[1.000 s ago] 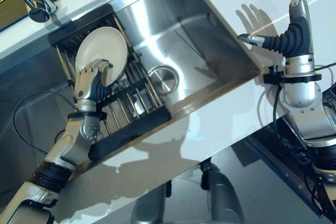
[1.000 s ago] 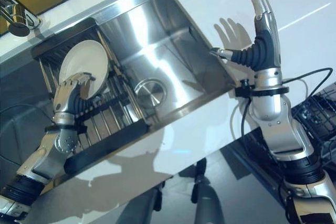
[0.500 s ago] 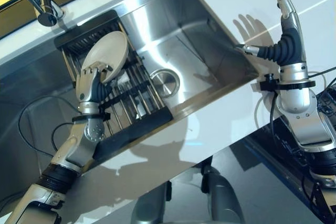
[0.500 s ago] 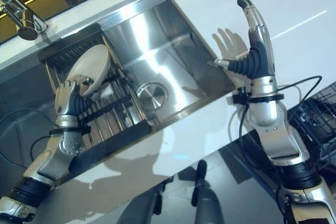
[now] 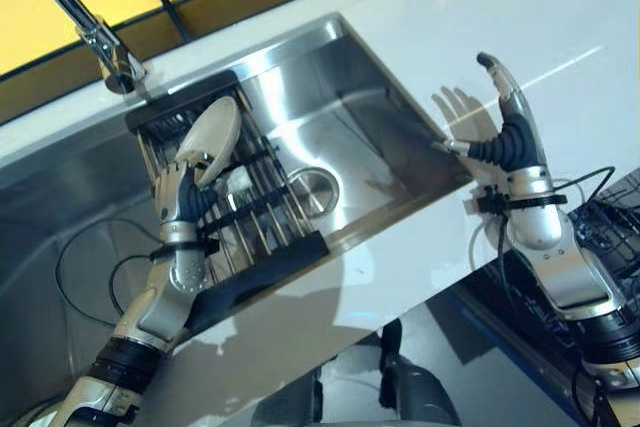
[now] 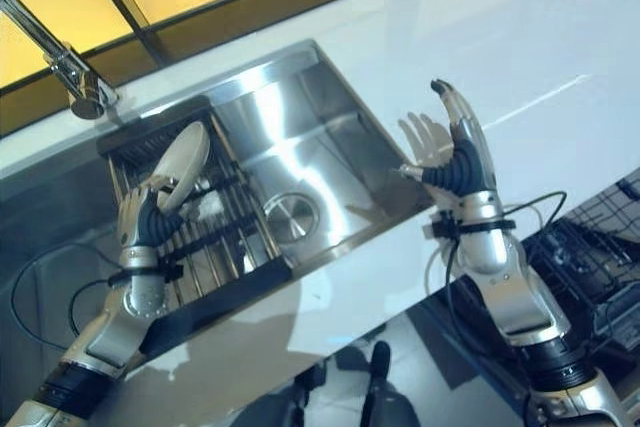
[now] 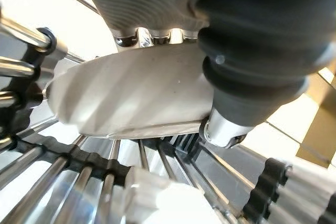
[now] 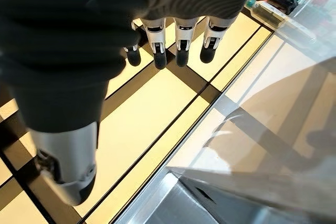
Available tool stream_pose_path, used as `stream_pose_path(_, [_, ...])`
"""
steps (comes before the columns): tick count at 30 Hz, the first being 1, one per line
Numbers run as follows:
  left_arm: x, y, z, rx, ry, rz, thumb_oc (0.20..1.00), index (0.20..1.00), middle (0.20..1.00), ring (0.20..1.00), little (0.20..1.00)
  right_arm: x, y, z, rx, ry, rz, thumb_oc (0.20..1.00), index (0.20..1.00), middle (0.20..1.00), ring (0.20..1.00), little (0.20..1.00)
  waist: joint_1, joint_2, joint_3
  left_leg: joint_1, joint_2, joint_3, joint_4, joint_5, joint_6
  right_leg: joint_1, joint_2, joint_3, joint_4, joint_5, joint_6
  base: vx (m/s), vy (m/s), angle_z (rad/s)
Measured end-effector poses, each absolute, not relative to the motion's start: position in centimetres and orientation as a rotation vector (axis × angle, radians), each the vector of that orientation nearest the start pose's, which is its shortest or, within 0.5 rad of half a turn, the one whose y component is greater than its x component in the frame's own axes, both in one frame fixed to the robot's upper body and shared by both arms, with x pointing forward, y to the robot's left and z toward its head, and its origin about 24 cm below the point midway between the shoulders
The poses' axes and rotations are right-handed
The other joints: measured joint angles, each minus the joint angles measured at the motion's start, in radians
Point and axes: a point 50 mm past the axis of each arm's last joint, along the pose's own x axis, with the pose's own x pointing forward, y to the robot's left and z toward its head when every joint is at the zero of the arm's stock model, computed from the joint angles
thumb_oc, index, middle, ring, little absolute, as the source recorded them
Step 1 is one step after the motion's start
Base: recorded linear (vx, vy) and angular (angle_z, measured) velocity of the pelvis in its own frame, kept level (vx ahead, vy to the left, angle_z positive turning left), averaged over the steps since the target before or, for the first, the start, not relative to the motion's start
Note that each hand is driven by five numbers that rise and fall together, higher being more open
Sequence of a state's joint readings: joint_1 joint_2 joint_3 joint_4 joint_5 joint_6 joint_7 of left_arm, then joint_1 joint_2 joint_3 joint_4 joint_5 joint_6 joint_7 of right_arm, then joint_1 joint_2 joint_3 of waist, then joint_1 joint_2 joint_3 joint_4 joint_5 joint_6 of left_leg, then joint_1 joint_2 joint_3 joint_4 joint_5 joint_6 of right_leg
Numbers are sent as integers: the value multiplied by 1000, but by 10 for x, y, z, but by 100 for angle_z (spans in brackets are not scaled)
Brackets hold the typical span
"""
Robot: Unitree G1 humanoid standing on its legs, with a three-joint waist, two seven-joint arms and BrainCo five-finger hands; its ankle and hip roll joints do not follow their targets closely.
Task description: Pick up plates and place into dishwasher.
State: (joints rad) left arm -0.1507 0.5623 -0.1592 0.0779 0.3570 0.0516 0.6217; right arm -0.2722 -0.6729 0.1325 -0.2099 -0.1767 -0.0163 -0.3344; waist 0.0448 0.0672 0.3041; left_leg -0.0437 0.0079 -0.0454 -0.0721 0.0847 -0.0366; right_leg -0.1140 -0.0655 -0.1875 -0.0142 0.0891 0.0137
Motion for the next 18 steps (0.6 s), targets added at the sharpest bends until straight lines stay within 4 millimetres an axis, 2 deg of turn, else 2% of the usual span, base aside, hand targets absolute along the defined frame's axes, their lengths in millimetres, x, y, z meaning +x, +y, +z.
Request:
stream_pose_path(6, [260,250,92,835,-254,549,200,200,200,200,200,273,-207,159,-750,-492,-145,1000,1000,1000,1000,1000,18,0,-55,57,16,-15,-14,-17,-14,93,24,-20,-76,9,-5,28,-56,7])
stream_pose_path(13, [250,267,88,815,-204,624,200,200,200,200,200,272,-207,156,-750,-477,-130,1000,1000,1000,1000,1000,28,0,-88,100,26,-28,-14,-25,-22,142,34,-31,-76,-1,-9,-7,-47,5])
stream_pose_path(18, [241,275,87,758,-188,652,200,200,200,200,200,268,-209,148,-755,-440,-118,1000,1000,1000,1000,1000,38,-4,-139,108,26,-38,-15,-27,-22,152,34,-36,-77,-6,-10,-11,-50,3])
